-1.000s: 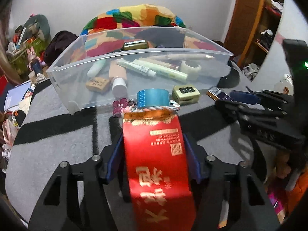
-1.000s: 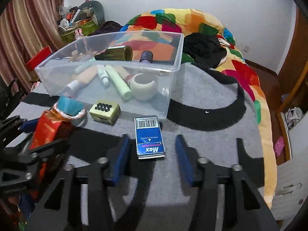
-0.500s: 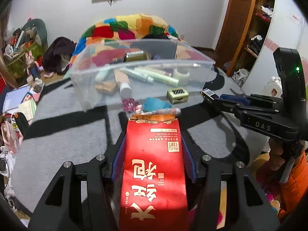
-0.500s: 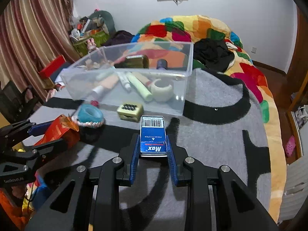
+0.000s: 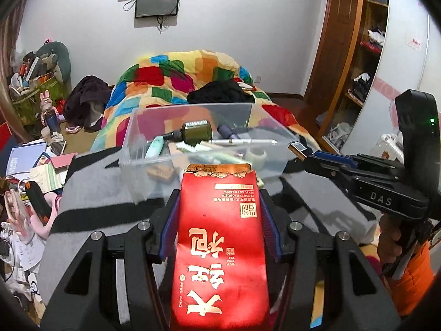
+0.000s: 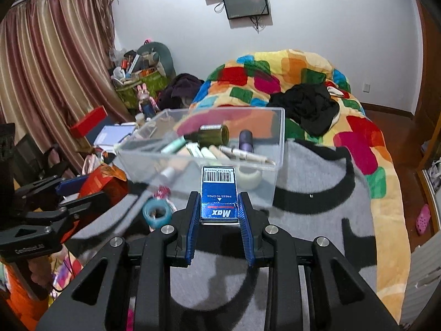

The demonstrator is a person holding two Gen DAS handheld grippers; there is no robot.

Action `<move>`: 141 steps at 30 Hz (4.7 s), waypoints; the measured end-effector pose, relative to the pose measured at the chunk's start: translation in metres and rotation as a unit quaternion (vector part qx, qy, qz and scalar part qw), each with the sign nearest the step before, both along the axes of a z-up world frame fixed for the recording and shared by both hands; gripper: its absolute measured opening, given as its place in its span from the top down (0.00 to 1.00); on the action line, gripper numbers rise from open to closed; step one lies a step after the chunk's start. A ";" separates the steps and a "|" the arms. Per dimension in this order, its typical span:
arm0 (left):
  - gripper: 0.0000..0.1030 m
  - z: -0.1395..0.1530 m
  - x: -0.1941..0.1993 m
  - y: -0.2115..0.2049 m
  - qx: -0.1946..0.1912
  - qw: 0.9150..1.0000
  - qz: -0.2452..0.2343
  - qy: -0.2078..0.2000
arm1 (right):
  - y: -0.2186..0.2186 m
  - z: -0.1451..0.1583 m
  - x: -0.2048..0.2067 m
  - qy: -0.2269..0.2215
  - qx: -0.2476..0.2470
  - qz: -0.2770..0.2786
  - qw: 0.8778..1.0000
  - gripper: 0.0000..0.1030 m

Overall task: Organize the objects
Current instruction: 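Lower the red packet with the left gripper while the right lowers the Max box into the box, then grasp the blue tape roll with the left gripper while the right grasps the beige dotted block, then drop the tape roll with the left gripper while the right drops the dotted block into the box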

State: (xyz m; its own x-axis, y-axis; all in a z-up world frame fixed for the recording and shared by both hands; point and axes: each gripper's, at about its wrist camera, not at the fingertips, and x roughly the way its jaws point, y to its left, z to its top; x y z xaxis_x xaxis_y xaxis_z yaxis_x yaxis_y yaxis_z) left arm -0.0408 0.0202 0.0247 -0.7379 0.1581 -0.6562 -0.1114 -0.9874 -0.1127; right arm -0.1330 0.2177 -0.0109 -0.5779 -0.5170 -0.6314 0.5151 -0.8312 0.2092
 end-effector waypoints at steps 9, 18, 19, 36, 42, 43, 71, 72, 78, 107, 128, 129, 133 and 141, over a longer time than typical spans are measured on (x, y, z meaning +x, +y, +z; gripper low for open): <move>0.48 0.006 -0.043 -0.008 0.006 1.000 0.015 -0.002 | -0.020 0.012 -0.022 0.008 -0.008 -0.012 1.000 0.76; 0.48 -0.008 -0.097 -0.021 0.024 0.998 0.027 -0.051 | -0.041 0.012 -0.052 -0.003 -0.011 -0.020 1.000 0.76; 0.48 -0.010 -0.103 -0.021 0.019 0.998 0.028 -0.056 | -0.044 0.010 -0.056 -0.006 -0.007 -0.020 1.000 0.76; 0.46 -0.001 -0.107 -0.024 0.006 0.998 0.032 -0.053 | -0.071 -0.017 -0.075 -0.036 0.037 -0.006 0.999 0.75; 0.41 0.002 -0.087 -0.025 0.009 0.999 0.028 -0.041 | -0.058 -0.009 -0.066 -0.031 0.028 -0.002 0.999 0.75; 0.41 0.001 -0.084 -0.024 0.010 0.999 0.028 -0.042 | -0.056 -0.008 -0.063 -0.028 0.028 -0.003 0.999 0.75; 0.63 -0.071 -0.045 0.016 0.003 0.994 -0.028 -0.102 | -0.027 -0.055 -0.034 -0.075 0.067 -0.003 0.995 0.58; 0.63 -0.071 -0.046 0.016 0.002 0.994 -0.028 -0.101 | -0.029 -0.055 -0.034 -0.076 0.067 -0.001 0.995 0.58; 0.63 -0.073 -0.044 0.015 -0.005 0.995 -0.033 -0.096 | -0.049 -0.059 -0.041 -0.079 0.079 0.014 0.994 0.55; 0.61 -0.040 -0.025 0.005 -0.007 0.999 -0.015 -0.047 | -0.024 -0.045 -0.022 -0.068 0.037 0.005 0.997 0.67; 0.61 0.003 -0.049 -0.064 0.035 0.997 0.075 0.000 | -0.037 0.011 -0.032 -0.005 0.002 -0.007 1.000 0.67; 0.61 0.001 -0.053 -0.069 0.040 0.996 0.077 -0.004 | -0.038 0.010 -0.035 -0.006 0.006 -0.008 1.000 0.67; 0.61 -0.012 -0.074 -0.083 0.058 0.994 0.084 -0.032 | -0.046 0.004 -0.047 -0.012 0.018 -0.011 1.000 0.67; 0.61 -0.016 -0.090 -0.080 0.062 0.994 0.077 -0.044 | -0.058 -0.012 -0.076 -0.041 0.027 -0.022 0.999 0.67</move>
State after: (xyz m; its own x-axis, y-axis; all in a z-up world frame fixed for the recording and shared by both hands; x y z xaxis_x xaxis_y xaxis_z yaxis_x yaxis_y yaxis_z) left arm -0.1304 -0.0602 0.0088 -0.7002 0.1309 -0.7018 0.0560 -0.9700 -0.2368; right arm -0.2093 0.1593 -0.0232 -0.5450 -0.4560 -0.7036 0.4601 -0.8642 0.2037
